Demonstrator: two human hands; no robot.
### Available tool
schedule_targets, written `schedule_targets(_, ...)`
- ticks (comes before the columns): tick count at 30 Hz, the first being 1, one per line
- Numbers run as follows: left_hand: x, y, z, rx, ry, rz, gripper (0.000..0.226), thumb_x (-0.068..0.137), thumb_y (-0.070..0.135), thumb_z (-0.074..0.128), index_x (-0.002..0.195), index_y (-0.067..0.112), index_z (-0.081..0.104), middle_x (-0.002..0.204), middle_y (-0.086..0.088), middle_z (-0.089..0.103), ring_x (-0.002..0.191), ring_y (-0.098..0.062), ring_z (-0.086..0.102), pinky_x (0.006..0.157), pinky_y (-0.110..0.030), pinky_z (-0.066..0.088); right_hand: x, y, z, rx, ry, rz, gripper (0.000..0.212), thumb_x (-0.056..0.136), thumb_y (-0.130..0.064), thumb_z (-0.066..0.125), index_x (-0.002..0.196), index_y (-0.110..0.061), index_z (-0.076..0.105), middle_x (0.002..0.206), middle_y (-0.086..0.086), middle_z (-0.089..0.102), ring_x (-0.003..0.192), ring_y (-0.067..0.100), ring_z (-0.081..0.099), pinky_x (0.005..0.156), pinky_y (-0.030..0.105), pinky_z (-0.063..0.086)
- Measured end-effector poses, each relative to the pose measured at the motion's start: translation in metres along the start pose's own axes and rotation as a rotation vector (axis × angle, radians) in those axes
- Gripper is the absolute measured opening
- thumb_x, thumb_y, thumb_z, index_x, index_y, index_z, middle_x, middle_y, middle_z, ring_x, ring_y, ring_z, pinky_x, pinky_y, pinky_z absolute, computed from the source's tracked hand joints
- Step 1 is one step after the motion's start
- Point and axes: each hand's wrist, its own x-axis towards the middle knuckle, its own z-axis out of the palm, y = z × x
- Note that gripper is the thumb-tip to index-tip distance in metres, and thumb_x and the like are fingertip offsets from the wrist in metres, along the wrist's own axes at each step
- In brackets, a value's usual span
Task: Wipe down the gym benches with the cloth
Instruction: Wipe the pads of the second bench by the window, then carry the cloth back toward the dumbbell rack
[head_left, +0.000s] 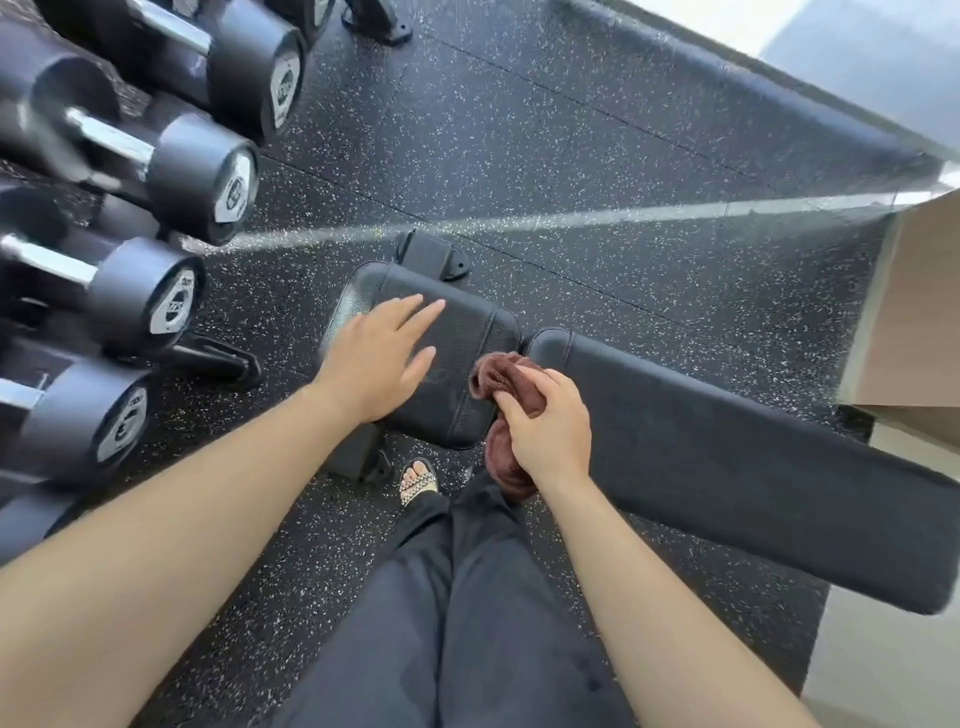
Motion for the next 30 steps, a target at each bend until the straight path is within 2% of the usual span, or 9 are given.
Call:
schedule_targets(6, -0.061, 0.029, -0.077, 0.052, 0.114, -0.005, 0.055, 0.093, 0.038, 0.04, 0.144, 0.02, 0.029, 0.146, -0.006, 0.039, 0.132, -0.025, 0.037, 0.102, -0.046, 0.037, -0.069, -0.07, -0.051, 0.033, 0.048, -0.129, 0.034, 0.081, -0.036, 0.068, 0.115, -0.027, 0.066, 0.122, -0.006, 0.058, 0.113, 0.016, 0.053, 0.102, 0.031, 0.038)
schedule_targets(10, -0.095, 0.049, -0.118, 0.071, 0.19, -0.027, 0.056, 0.092, 0.04, 0.04, 0.144, 0.022, 0.03, 0.147, -0.006, 0.037, 0.135, -0.024, 0.033, 0.106, -0.046, 0.033, -0.109, -0.1, -0.079, 0.042, 0.074, -0.227, 0.034, 0.082, -0.037, 0.067, 0.115, -0.028, 0.065, 0.122, -0.005, 0.058, 0.113, 0.018, 0.053, 0.102, 0.037, 0.039)
schedule_targets(16, -0.144, 0.078, -0.157, 0.116, 0.268, -0.084, 0.056, 0.093, 0.043, 0.038, 0.146, 0.027, 0.026, 0.151, -0.004, 0.031, 0.138, -0.021, 0.027, 0.109, -0.046, 0.028, -0.156, -0.111, -0.113, 0.066, 0.104, -0.348, 0.034, 0.083, -0.037, 0.068, 0.116, -0.03, 0.064, 0.125, -0.006, 0.056, 0.117, 0.017, 0.05, 0.104, 0.029, 0.035)
schedule_targets(21, -0.213, 0.116, -0.153, 0.135, 0.323, -0.15, 0.056, 0.094, 0.044, 0.035, 0.146, 0.028, 0.023, 0.151, -0.003, 0.03, 0.138, -0.02, 0.026, 0.109, -0.046, 0.029, -0.204, -0.093, -0.136, 0.117, 0.13, -0.477, 0.034, 0.081, -0.035, 0.071, 0.114, -0.027, 0.066, 0.119, -0.006, 0.059, 0.111, 0.014, 0.052, 0.098, 0.02, 0.032)
schedule_targets(25, -0.286, 0.144, -0.131, 0.133, 0.368, -0.236, 0.056, 0.095, 0.046, 0.033, 0.147, 0.028, 0.022, 0.151, -0.002, 0.03, 0.139, -0.019, 0.025, 0.109, -0.046, 0.028, -0.253, -0.078, -0.14, 0.114, 0.095, -0.615, 0.033, 0.08, -0.033, 0.072, 0.111, -0.026, 0.068, 0.115, -0.008, 0.059, 0.109, 0.011, 0.052, 0.097, 0.017, 0.032)
schedule_targets(30, -0.381, 0.154, -0.105, 0.093, 0.427, -0.389, 0.055, 0.094, 0.045, 0.034, 0.145, 0.029, 0.025, 0.149, -0.001, 0.033, 0.137, -0.019, 0.027, 0.108, -0.045, 0.03, -0.316, -0.066, -0.128, 0.127, -0.028, -0.661, 0.035, 0.081, -0.034, 0.071, 0.114, -0.027, 0.067, 0.123, -0.006, 0.058, 0.116, 0.014, 0.051, 0.106, 0.033, 0.036)
